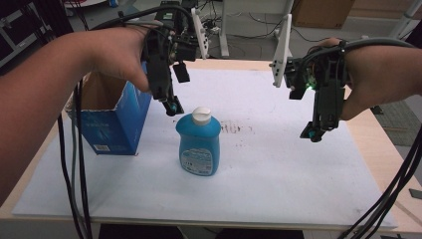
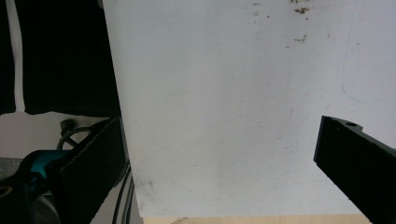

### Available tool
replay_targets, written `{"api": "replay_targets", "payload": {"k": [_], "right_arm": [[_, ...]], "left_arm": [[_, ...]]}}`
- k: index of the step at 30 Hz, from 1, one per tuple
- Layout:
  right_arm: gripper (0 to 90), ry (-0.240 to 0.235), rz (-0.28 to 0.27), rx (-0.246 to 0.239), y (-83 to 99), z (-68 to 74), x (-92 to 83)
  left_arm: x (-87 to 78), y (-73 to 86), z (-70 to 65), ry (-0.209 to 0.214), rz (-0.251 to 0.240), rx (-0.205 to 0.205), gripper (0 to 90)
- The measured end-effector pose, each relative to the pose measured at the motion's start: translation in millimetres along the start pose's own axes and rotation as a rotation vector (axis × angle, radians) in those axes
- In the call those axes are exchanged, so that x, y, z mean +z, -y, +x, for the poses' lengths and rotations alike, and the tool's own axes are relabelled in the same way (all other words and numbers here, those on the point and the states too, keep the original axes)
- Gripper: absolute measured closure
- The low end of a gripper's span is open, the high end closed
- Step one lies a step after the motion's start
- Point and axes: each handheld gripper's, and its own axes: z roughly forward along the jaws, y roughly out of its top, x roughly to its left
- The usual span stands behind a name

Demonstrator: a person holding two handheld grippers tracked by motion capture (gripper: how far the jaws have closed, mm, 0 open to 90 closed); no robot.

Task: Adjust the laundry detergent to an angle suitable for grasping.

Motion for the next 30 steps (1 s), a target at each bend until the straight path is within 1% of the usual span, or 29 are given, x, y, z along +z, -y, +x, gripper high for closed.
{"api": "replay_targets", "payload": {"k": [2, 4, 6, 8, 9, 10, 11, 12, 13, 16, 17, 19, 21, 25, 26, 28, 30], "right_arm": [[1.4, -0.002, 0.003, 0.003, 1.0, -0.5, 1.1], [1.4, -0.005, 0.004, 0.015, 2.2, -0.7, 1.6], [1.4, -0.005, -0.002, 0.007, 3.1, -2.2, 1.8], [1.4, -0.003, -0.002, 0.016, 3.5, -2.6, 1.4], [1.4, -0.003, -0.002, 0.013, 3.6, -3.0, 1.5], [1.4, -0.005, -0.005, 0.005, 3.5, -3.8, 2.0], [1.4, -0.007, -0.006, 0.007, 3.6, -3.9, 2.3], [1.4, -0.004, -0.006, 0.008, 3.5, -4.0, 2.5], [1.4, -0.003, -0.006, 0.007, 3.5, -4.1, 2.5], [1.4, -0.004, -0.007, 0.011, 3.3, -3.9, 2.2], [1.4, -0.005, -0.007, 0.005, 3.3, -3.7, 1.8], [1.4, -0.007, -0.007, 0.003, 3.3, -2.7, 1.6], [1.4, -0.003, -0.003, 0.009, 3.4, -1.8, 1.2], [1.4, -0.005, -0.008, 0.003, 3.8, -1.5, 0.8], [1.4, 0.003, -0.011, 0.007, 4.3, -1.0, -0.1], [1.4, -0.002, -0.004, 0.013, 4.0, -0.8, 0.2], [1.4, -0.003, -0.003, 0.008, 3.3, -1.4, 0.8]], "left_arm": [[0.7, -0.8, 3.1, 0.002, 0.038, -0.009, 1.7], [0.4, -1.5, 4.8, 0.007, 0.058, -0.012, 1.7], [0.5, -2.3, 5.8, 0.006, 0.076, -0.012, 1.7], [0.4, -3.1, 6.6, -0.002, 0.099, -0.014, 1.7], [0.3, -3.4, 7.1, 0.003, 0.11, -0.015, 1.7], [0.1, -3.0, 7.4, 0.0, 0.111, -0.018, 1.7], [-0.6, -2.5, 8.2, -0.001, 0.112, -0.016, 1.7], [-0.7, -1.8, 8.4, 0.001, 0.109, -0.022, 1.7], [-1.1, -0.7, 9.2, 0.003, 0.117, -0.028, 1.7], [-1.2, -0.1, 9.7, -0.002, 0.122, -0.029, 1.8], [-2.4, 1.9, 11.1, -0.012, 0.134, -0.037, 1.8], [-3.3, 2.5, 11.5, -0.019, 0.127, -0.049, 1.8], [-3.5, 2.7, 11.8, -0.018, 0.125, -0.049, 1.8], [-4.0, 2.7, 11.1, -0.02, 0.134, -0.05, 1.8], [-4.0, 3.1, 10.0, -0.016, 0.133, -0.046, 1.8], [-3.8, 3.8, 10.6, -0.008, 0.135, -0.048, 1.8], [-3.6, 4.8, 11.9, -0.005, 0.136, -0.046, 1.8]]}}
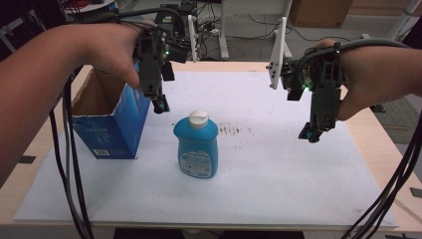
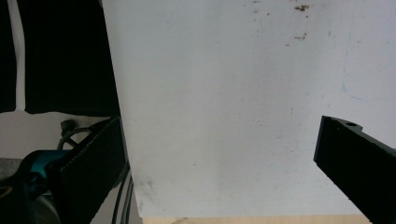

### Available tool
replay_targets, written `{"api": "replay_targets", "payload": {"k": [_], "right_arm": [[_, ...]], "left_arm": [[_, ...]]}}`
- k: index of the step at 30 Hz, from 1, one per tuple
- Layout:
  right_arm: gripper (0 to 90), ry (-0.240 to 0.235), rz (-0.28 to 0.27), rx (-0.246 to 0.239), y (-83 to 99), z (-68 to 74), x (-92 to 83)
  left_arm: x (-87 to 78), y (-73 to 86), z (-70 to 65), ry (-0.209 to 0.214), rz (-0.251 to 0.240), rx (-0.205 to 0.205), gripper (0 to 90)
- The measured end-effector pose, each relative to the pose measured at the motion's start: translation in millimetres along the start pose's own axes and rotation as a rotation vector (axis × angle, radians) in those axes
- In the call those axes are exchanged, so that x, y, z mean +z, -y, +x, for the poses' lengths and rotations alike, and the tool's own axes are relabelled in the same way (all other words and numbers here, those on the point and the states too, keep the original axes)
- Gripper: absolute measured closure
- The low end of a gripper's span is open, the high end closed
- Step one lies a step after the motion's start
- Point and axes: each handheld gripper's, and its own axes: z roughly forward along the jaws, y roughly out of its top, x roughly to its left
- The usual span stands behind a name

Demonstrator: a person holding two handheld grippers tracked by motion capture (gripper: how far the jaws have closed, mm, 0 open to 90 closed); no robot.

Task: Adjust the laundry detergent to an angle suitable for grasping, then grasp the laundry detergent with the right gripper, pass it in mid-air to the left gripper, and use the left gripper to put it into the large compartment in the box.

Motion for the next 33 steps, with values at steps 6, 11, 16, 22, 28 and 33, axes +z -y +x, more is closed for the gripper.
{"api": "replay_targets", "payload": {"k": [6, 11, 16, 22, 28, 33], "right_arm": [[1.4, 0.0, -0.004, 0.006, -1.3, -1.0, -0.2], [1.4, 0.002, -0.011, 0.006, -1.1, -1.4, -2.9], [1.4, 0.005, -0.011, -0.004, -1.0, -1.6, -2.1], [1.4, -0.012, -0.053, 0.007, -1.5, -4.4, 4.1], [1.4, -0.042, -0.193, 0.031, -1.3, -3.0, 15.2], [1.4, -0.086, -0.302, 0.05, -0.2, 0.3, 33.9]], "left_arm": [[1.9, 0.6, 2.0, 0.031, 0.006, -0.003, 1.8], [-0.5, 1.8, 0.6, 0.021, -0.002, -0.005, 1.8], [-0.3, 3.4, 0.7, 0.026, 0.002, -0.001, 1.8], [-2.6, 6.5, 0.6, 0.019, 0.0, 0.021, 1.8], [-2.3, 5.8, -6.6, 0.016, -0.004, 0.029, 1.8], [-1.5, 7.3, -12.1, 0.019, -0.005, 0.039, 1.8]]}}
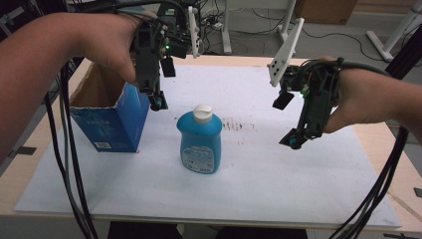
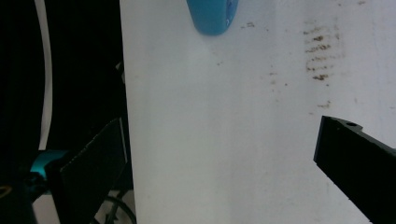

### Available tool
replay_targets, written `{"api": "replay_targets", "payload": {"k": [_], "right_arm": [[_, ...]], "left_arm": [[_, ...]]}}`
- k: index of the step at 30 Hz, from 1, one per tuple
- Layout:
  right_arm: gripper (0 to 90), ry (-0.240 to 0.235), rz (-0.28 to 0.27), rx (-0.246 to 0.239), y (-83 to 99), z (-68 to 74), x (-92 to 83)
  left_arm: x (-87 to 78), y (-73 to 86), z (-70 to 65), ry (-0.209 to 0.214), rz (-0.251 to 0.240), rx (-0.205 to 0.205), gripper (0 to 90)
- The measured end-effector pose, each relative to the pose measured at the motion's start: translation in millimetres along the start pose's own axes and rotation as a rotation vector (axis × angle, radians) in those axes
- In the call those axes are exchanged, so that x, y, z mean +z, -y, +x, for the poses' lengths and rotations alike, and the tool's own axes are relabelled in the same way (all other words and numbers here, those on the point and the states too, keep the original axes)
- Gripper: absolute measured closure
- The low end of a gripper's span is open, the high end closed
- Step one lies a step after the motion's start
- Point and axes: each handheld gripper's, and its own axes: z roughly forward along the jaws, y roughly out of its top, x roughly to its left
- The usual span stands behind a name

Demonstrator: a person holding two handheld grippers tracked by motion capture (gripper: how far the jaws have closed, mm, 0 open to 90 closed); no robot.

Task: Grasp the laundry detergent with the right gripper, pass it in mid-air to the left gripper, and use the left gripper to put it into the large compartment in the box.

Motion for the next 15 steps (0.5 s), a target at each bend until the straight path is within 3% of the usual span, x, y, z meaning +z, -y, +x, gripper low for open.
{"api": "replay_targets", "payload": {"k": [4, 5, 6, 7, 10, 15], "right_arm": [[1.4, -0.014, -0.068, 0.021, 6.4, 1.6, 18.2], [1.4, -0.005, -0.108, 0.029, 9.0, 1.6, 26.3], [1.4, -0.005, -0.108, 0.029, 9.0, 1.6, 26.3], [1.4, -0.007, -0.162, 0.042, 10.3, 2.0, 33.6], [1.4, -0.001, -0.228, 0.051, 10.0, 2.1, 45.6], [1.4, -0.008, -0.298, 0.063, 4.4, 1.9, 67.6]], "left_arm": [[-2.1, 2.4, -2.3, -0.002, -0.001, -0.001, 1.8], [-2.7, 3.0, -2.4, -0.004, -0.003, 0.0, 1.8], [-2.9, 3.6, -2.6, -0.005, -0.004, -0.002, 1.8], [-2.7, 4.8, -2.8, -0.009, -0.006, -0.005, 1.8], [-2.2, 6.5, -2.6, -0.01, -0.011, -0.002, 1.8], [1.6, 8.8, -2.1, -0.011, -0.018, -0.001, 1.8]]}}
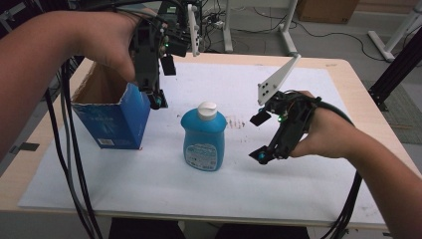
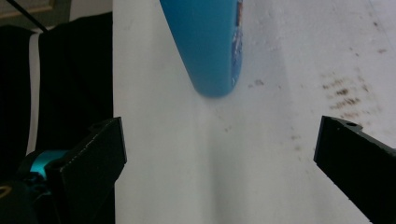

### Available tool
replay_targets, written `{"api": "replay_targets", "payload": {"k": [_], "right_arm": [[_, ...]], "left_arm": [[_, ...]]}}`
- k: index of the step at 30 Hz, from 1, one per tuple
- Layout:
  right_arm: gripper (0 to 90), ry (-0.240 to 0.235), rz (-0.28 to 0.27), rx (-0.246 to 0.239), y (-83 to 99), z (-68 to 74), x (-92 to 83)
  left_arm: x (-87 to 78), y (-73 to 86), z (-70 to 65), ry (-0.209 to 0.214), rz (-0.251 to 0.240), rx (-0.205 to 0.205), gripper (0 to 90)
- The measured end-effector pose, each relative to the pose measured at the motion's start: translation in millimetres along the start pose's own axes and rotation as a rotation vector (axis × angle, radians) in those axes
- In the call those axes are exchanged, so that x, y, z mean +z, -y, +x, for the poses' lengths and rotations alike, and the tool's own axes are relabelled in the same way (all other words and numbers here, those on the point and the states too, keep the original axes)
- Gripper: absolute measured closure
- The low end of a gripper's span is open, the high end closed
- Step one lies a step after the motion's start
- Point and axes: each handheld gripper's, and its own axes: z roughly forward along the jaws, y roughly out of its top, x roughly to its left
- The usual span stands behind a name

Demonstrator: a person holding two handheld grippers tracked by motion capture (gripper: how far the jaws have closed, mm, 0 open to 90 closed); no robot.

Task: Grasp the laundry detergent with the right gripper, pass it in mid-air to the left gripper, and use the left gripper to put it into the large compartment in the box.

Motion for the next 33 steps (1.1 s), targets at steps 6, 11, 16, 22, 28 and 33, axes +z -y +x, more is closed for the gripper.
{"api": "replay_targets", "payload": {"k": [6, 11, 16, 22, 28, 33], "right_arm": [[1.4, -0.009, -0.07, 0.022, -3.3, -2.1, 23.8], [1.4, -0.017, -0.116, 0.022, -6.0, -0.4, 38.1], [1.4, -0.017, -0.164, 0.024, -7.8, 3.4, 49.4], [1.4, -0.011, -0.232, 0.033, -9.8, 5.5, 58.7], [1.4, -0.008, -0.269, 0.047, -9.5, 5.9, 69.1], [2.2, -0.001, -0.311, 0.061, -9.7, 5.6, 75.6]], "left_arm": [[3.6, 1.7, 0.9, 0.006, 0.0, 0.003, 1.8], [3.2, 2.6, 1.2, 0.004, -0.004, 0.008, 1.8], [3.3, 3.7, 1.0, 0.005, -0.01, 0.001, 1.8], [3.6, 3.7, 0.0, 0.005, -0.01, 0.006, 1.8], [4.0, 5.4, -0.9, 0.003, -0.012, 0.003, 1.8], [4.2, 7.0, -1.2, 0.006, -0.012, -0.002, 1.8]]}}
